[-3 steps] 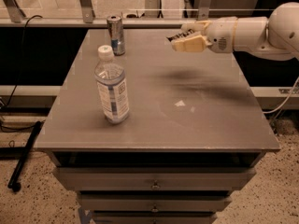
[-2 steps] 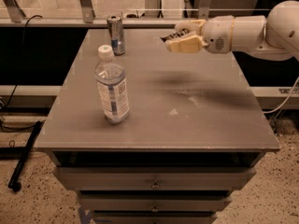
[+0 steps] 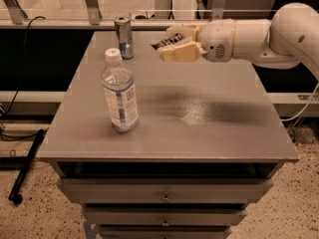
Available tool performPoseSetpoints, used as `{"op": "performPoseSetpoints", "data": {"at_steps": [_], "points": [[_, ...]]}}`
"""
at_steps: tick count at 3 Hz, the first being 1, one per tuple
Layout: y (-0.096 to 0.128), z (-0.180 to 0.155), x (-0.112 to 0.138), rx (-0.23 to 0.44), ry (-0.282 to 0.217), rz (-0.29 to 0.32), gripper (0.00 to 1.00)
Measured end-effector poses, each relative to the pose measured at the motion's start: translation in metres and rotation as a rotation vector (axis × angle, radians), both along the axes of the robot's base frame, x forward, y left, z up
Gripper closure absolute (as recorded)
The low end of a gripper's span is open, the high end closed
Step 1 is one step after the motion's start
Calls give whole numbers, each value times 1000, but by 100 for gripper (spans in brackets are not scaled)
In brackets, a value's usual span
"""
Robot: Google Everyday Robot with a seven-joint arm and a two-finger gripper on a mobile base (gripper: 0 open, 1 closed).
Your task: Move rxbar chocolate near blue plastic bottle
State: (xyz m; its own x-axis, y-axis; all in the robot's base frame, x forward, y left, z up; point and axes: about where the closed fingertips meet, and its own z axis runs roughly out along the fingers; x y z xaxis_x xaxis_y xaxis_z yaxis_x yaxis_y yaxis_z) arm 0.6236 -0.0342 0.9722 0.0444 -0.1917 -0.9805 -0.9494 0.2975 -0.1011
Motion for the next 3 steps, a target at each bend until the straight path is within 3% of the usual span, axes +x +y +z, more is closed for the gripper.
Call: {"op": "performPoseSetpoints", "data": {"at_steps": [1, 2, 3], "points": [[25, -3, -16, 22, 13, 68, 100], [27, -18, -24, 16, 38, 115, 100], [4, -35, -31, -7, 59, 138, 100]]}}
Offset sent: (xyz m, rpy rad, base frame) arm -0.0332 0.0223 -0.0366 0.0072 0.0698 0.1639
